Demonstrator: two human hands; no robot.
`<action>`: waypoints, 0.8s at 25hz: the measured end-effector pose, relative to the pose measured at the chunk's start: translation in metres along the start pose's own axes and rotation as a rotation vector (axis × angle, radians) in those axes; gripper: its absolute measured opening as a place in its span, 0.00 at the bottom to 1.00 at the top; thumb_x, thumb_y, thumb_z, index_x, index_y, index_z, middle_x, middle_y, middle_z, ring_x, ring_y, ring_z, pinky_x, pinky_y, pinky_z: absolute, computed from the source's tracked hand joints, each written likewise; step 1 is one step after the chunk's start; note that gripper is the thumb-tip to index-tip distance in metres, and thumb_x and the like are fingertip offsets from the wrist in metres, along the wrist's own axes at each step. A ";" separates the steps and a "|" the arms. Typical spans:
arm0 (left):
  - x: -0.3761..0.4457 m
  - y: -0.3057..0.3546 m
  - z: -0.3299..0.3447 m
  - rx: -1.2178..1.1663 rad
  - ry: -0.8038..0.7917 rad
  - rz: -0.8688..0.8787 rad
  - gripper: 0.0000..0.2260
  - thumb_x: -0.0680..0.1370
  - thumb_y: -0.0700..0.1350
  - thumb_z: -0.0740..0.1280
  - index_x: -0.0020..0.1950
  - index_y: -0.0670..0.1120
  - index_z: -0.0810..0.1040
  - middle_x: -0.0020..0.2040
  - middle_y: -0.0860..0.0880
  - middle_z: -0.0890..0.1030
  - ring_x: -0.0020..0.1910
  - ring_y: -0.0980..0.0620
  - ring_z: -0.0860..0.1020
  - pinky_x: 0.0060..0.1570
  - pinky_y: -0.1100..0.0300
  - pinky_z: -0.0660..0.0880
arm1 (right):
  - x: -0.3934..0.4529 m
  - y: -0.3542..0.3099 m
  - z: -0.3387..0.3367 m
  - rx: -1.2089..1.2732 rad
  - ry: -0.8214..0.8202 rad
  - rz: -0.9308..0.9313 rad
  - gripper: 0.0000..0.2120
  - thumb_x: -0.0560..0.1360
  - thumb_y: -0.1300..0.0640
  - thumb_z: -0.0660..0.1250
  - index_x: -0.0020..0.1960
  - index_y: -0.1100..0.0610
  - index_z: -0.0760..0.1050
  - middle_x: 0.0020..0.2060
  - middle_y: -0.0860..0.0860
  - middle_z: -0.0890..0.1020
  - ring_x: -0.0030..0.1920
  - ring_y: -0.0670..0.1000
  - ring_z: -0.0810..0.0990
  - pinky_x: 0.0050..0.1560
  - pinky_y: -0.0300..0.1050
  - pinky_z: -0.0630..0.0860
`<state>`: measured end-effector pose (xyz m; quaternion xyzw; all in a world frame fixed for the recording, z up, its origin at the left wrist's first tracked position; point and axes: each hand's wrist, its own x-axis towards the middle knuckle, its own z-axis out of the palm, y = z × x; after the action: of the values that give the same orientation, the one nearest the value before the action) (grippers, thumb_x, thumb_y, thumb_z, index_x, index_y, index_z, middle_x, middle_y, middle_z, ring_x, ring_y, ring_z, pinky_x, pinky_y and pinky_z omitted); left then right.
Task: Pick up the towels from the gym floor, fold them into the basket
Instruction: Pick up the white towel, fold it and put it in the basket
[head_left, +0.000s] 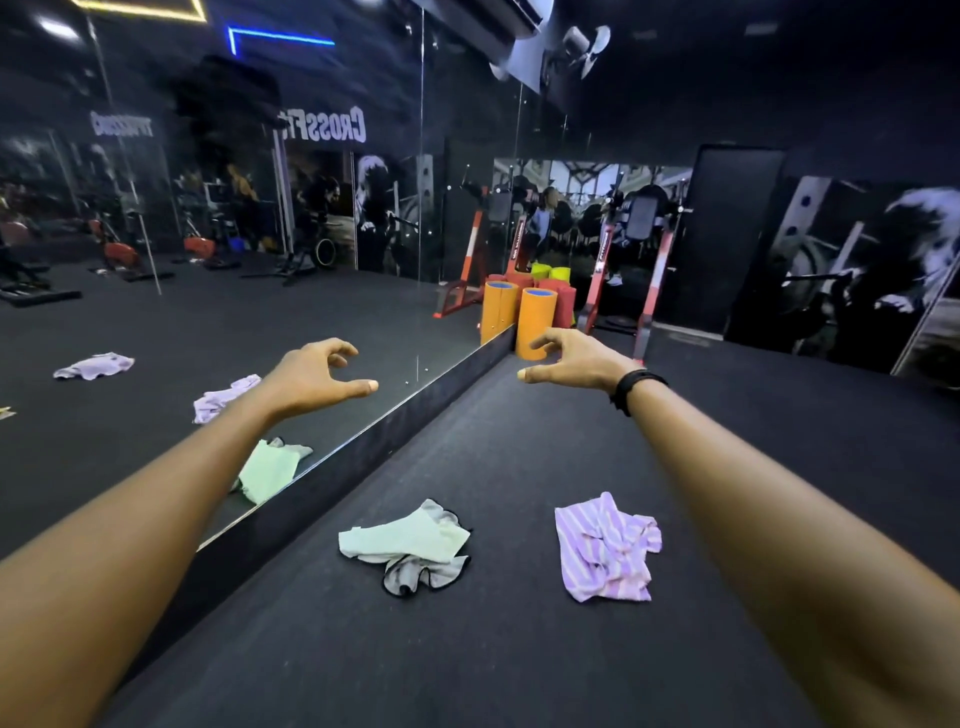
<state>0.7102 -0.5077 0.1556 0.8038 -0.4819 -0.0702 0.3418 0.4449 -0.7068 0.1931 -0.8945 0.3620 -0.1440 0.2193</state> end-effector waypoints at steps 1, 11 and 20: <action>0.021 -0.006 0.008 0.005 -0.011 0.000 0.26 0.70 0.58 0.74 0.64 0.51 0.74 0.61 0.48 0.78 0.59 0.48 0.76 0.59 0.56 0.71 | 0.020 0.009 0.004 0.007 -0.003 0.007 0.29 0.72 0.46 0.73 0.68 0.56 0.70 0.67 0.54 0.73 0.68 0.52 0.70 0.62 0.43 0.67; 0.252 -0.047 0.071 0.005 -0.021 -0.032 0.26 0.69 0.58 0.74 0.64 0.52 0.74 0.62 0.49 0.78 0.60 0.51 0.76 0.58 0.58 0.70 | 0.271 0.095 0.013 0.038 -0.051 -0.034 0.29 0.71 0.44 0.72 0.67 0.55 0.71 0.66 0.54 0.74 0.65 0.52 0.72 0.62 0.45 0.69; 0.439 -0.115 0.132 0.015 -0.034 -0.153 0.25 0.70 0.56 0.74 0.64 0.49 0.75 0.60 0.50 0.78 0.60 0.51 0.76 0.61 0.58 0.70 | 0.508 0.133 0.070 0.048 -0.170 -0.058 0.29 0.71 0.45 0.73 0.68 0.56 0.71 0.66 0.55 0.74 0.66 0.53 0.73 0.60 0.42 0.68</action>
<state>0.9663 -0.8977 0.0804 0.8393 -0.4255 -0.1060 0.3214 0.7505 -1.1334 0.1168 -0.9082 0.3123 -0.0823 0.2663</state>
